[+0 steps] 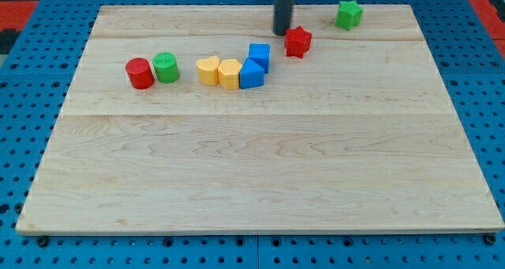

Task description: Separate the blue cube from blue triangle

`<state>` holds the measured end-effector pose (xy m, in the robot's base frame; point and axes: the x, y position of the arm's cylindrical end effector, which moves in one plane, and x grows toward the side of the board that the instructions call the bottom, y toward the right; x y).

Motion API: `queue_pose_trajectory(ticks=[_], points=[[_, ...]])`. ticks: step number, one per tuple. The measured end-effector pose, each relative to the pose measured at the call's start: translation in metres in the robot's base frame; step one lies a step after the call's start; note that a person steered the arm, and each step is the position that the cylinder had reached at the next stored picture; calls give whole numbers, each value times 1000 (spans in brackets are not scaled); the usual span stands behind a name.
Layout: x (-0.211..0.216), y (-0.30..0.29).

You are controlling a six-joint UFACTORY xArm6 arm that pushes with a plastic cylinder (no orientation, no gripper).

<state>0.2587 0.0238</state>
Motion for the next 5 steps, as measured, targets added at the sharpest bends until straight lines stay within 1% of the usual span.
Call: queue_pose_trajectory(ticks=[1,2,3,4,5], points=[[20,1],[42,53],[17,7],[5,-20],[20,-51]])
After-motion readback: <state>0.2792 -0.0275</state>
